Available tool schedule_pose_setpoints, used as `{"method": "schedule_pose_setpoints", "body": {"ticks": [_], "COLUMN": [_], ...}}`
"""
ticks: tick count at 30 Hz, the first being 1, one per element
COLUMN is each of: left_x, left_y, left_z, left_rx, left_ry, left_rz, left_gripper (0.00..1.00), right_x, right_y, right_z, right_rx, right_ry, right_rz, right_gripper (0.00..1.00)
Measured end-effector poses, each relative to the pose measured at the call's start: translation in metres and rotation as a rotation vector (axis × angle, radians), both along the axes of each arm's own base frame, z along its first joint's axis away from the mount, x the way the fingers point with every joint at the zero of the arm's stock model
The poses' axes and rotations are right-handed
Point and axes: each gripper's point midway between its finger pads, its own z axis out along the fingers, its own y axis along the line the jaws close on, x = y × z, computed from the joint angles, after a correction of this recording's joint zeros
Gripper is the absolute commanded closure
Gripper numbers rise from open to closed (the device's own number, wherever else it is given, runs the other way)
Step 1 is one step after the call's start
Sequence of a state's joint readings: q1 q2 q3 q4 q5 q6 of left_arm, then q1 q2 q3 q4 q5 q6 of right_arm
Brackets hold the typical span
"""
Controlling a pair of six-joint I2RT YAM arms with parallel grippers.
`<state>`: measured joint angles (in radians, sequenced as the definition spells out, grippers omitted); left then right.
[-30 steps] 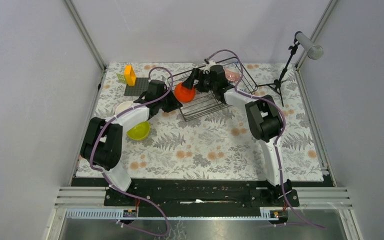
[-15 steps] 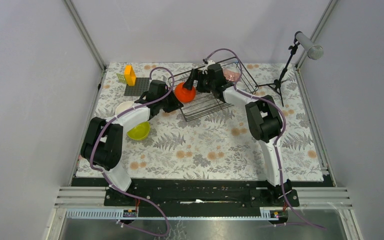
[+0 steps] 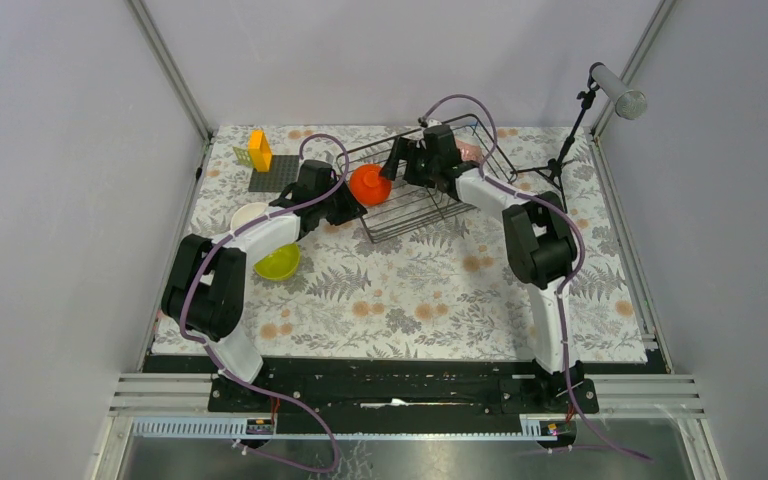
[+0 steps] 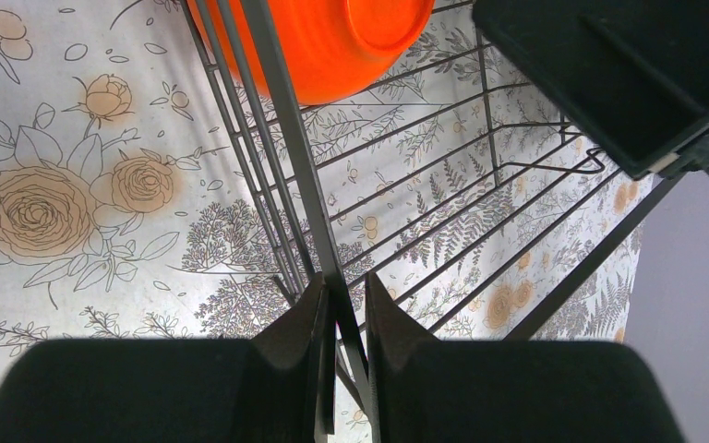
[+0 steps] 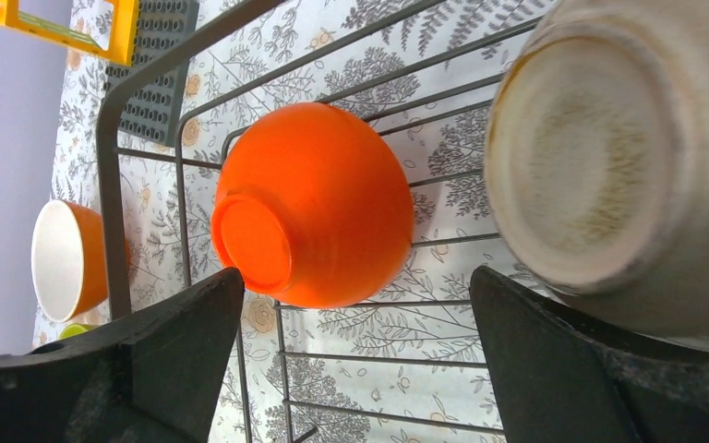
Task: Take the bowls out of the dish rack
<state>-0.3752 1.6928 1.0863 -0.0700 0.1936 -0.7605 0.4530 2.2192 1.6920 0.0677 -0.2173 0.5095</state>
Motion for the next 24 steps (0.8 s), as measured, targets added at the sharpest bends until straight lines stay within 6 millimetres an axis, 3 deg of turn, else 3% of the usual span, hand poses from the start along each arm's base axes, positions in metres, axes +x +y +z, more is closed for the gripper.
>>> {"method": "schedule_pose_setpoints", "body": {"ticks": [14, 24], "left_x": [-0.001, -0.002], "left_y": [0.000, 0.000], "left_z": [0.000, 0.000], "left_rx": [0.006, 0.009], "left_ry": [0.002, 0.002], "left_rz": [0.001, -0.001], "left_gripper": [1.00, 1.00], "right_x": [0.007, 0.022], "right_y": [-0.033, -0.079], "right_z": [0.037, 0.045], "right_rx": [-0.126, -0.259], "right_ry": [-0.033, -0.067], "right_rz": [-0.069, -0.167], "right_gripper": [0.00, 0.00]}}
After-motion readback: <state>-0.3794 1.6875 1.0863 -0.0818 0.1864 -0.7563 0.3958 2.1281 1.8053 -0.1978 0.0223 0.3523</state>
